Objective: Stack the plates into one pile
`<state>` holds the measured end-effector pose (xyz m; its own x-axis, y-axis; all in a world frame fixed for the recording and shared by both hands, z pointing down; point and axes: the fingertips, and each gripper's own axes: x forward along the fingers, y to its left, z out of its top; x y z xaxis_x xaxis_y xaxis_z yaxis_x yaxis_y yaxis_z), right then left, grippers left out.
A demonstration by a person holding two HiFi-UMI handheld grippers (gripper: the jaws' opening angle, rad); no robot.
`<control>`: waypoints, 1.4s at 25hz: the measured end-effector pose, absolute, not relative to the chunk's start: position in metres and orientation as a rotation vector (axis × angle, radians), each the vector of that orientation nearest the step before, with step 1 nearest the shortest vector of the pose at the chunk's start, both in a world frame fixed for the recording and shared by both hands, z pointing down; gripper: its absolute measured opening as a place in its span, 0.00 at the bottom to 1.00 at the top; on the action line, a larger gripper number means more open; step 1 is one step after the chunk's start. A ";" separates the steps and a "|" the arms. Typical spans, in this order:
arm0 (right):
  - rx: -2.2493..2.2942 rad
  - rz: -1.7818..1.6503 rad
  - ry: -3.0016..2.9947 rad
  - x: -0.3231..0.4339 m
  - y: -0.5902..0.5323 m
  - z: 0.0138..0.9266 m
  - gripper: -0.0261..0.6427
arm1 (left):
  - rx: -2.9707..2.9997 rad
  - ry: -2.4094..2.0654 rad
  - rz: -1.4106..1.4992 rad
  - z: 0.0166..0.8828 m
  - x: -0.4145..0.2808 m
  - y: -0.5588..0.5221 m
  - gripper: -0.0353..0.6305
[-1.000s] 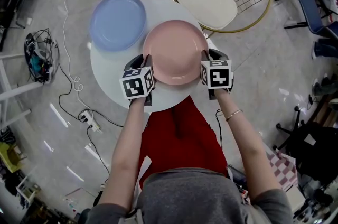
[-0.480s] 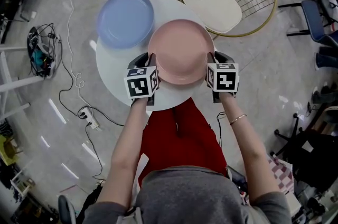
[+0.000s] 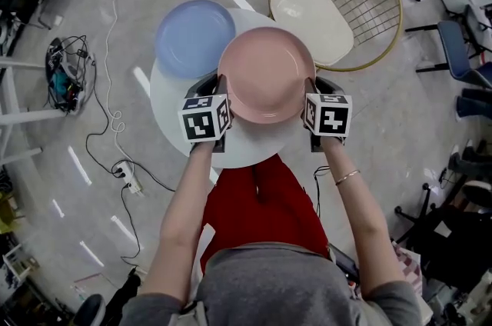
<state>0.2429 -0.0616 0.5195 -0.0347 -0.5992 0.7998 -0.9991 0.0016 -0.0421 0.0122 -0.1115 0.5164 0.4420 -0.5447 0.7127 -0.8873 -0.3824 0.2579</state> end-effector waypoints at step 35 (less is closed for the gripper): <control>1.356 0.753 -1.884 0.082 -0.225 0.528 0.15 | 1.840 -1.487 0.553 0.515 -0.154 -0.221 0.11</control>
<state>0.0817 -0.2253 0.5284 -0.2197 -0.5576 0.8005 -0.9557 0.2878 -0.0617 -0.1545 -0.2213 0.5155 0.2506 -0.6658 0.7028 -0.9632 -0.0989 0.2497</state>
